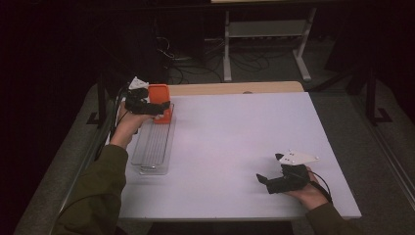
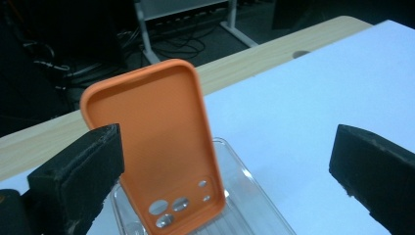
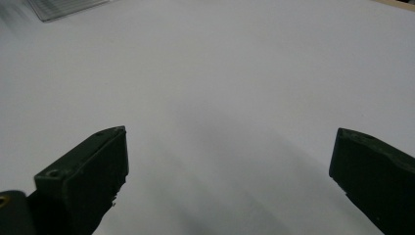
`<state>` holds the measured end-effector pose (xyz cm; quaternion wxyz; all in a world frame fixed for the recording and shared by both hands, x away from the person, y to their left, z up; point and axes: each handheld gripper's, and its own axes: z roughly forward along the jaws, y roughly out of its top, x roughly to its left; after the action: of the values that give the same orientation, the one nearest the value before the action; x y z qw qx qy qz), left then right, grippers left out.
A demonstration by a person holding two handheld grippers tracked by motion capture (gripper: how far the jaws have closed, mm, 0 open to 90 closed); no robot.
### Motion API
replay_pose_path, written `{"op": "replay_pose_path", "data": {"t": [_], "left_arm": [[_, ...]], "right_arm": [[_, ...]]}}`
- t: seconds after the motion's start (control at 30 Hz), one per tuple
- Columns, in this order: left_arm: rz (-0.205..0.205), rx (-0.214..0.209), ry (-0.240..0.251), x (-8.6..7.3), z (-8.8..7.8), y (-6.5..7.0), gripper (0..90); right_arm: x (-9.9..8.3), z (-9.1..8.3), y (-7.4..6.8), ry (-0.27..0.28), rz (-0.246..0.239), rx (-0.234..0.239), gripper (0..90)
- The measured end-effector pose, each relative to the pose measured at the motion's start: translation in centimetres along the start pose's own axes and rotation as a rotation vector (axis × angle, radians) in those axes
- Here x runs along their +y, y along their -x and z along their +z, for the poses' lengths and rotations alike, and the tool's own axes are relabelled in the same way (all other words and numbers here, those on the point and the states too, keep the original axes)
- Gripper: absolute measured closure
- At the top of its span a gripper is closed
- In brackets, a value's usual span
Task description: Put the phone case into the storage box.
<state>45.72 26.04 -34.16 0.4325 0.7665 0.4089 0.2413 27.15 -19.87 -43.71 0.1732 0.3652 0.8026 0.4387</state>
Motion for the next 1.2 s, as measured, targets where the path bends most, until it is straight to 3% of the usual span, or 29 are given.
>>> {"op": "replay_pose_path", "data": {"t": [0.3,0.67,0.87,1.2], "left_arm": [[0.014,-0.070,0.015,-0.5,-1.2,1.3,0.0],[0.063,-0.166,0.000,-1.8,-2.9,3.1,0.0],[0.056,-0.216,0.017,-2.9,-4.1,4.5,0.0],[0.065,-0.257,0.017,-4.5,-5.0,5.7,0.0]], "right_arm": [[0.4,0.0,0.1,0.003,-0.006,0.019,0.5],[1.4,-0.4,0.5,0.016,-0.004,0.040,0.5],[2.3,-0.6,0.6,0.028,-0.011,0.070,0.5],[3.1,-0.9,0.7,0.042,-0.021,0.071,0.5]]}}
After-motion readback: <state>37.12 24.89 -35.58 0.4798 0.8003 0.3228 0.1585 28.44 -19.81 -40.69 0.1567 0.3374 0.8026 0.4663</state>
